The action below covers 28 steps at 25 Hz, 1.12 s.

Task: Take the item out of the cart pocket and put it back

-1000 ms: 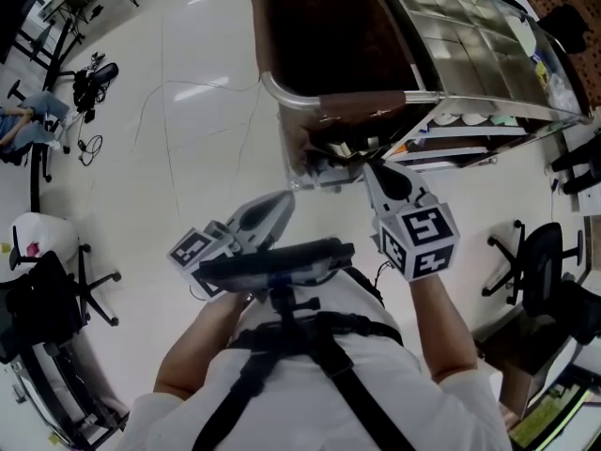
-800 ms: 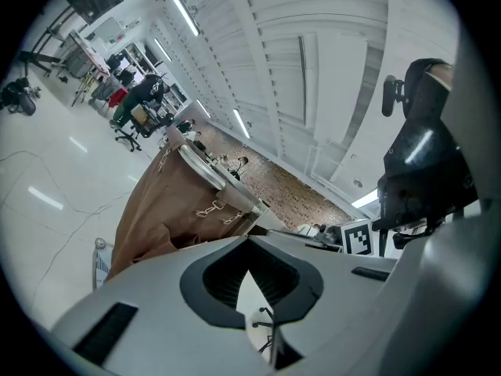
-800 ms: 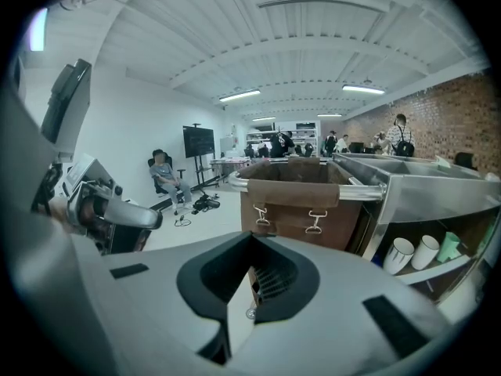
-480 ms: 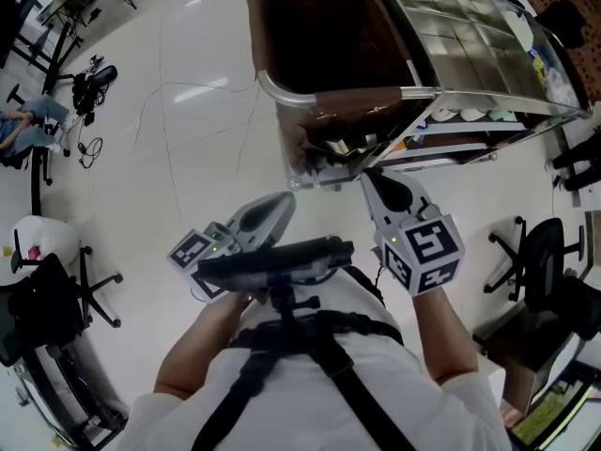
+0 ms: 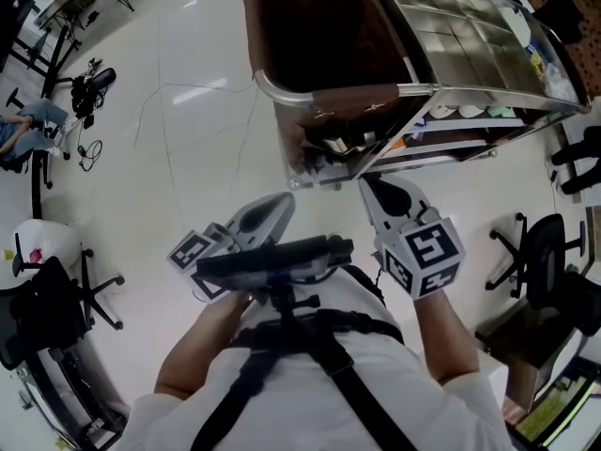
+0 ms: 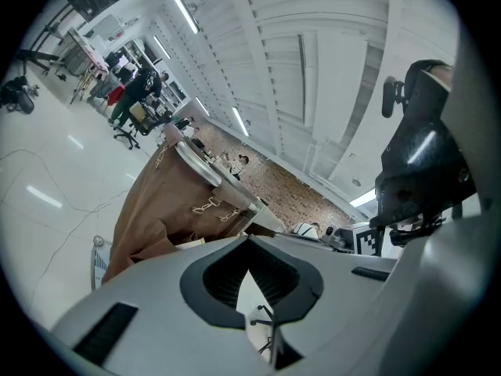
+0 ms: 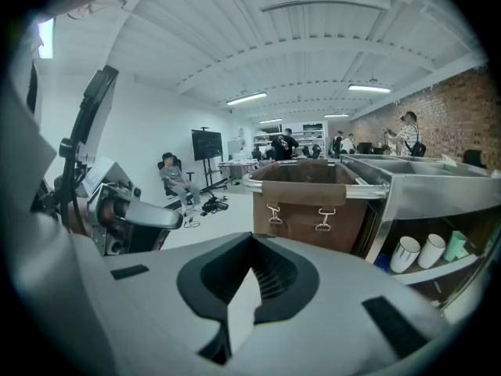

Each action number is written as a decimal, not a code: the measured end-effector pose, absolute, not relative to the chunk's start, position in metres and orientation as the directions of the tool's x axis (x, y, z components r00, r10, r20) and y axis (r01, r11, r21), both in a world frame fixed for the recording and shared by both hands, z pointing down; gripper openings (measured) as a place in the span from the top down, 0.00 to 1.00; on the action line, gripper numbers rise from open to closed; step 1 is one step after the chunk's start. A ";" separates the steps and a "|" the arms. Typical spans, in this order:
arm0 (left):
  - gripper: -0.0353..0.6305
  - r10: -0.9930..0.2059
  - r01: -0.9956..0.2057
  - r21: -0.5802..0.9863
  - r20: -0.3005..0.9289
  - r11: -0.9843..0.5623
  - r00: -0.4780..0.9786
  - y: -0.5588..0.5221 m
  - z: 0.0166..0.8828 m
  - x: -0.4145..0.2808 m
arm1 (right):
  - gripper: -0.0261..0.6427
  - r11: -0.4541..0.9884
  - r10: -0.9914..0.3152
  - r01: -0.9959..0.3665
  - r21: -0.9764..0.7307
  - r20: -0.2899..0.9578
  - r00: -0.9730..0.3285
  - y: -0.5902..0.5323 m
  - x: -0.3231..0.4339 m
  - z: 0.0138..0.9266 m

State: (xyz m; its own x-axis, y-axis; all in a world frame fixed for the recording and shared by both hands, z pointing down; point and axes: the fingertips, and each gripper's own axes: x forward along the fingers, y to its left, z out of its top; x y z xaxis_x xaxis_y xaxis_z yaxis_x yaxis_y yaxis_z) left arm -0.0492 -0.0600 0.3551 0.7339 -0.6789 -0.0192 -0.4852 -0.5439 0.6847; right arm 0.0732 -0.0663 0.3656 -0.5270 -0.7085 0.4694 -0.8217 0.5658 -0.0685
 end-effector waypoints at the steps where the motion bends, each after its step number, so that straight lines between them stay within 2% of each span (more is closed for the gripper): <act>1: 0.96 -0.678 -0.485 0.685 -0.019 -0.544 0.734 -0.060 0.355 -0.049 | 0.96 0.567 -0.708 -0.821 -0.069 0.469 -0.528 -0.066 0.073 0.366; 28: 0.96 -0.678 -0.488 0.689 -0.007 -0.536 0.735 -0.064 0.360 -0.057 | 0.96 0.576 -0.697 -0.814 -0.075 0.475 -0.537 -0.069 0.063 0.372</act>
State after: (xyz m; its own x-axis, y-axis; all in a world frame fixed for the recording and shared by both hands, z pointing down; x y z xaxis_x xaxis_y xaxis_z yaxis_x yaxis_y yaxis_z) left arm -0.0570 -0.0638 0.3595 0.7351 -0.6779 -0.0071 -0.4879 -0.5363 0.6887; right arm 0.0629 -0.0688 0.3719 -0.5369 -0.6974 0.4747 -0.8140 0.5760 -0.0746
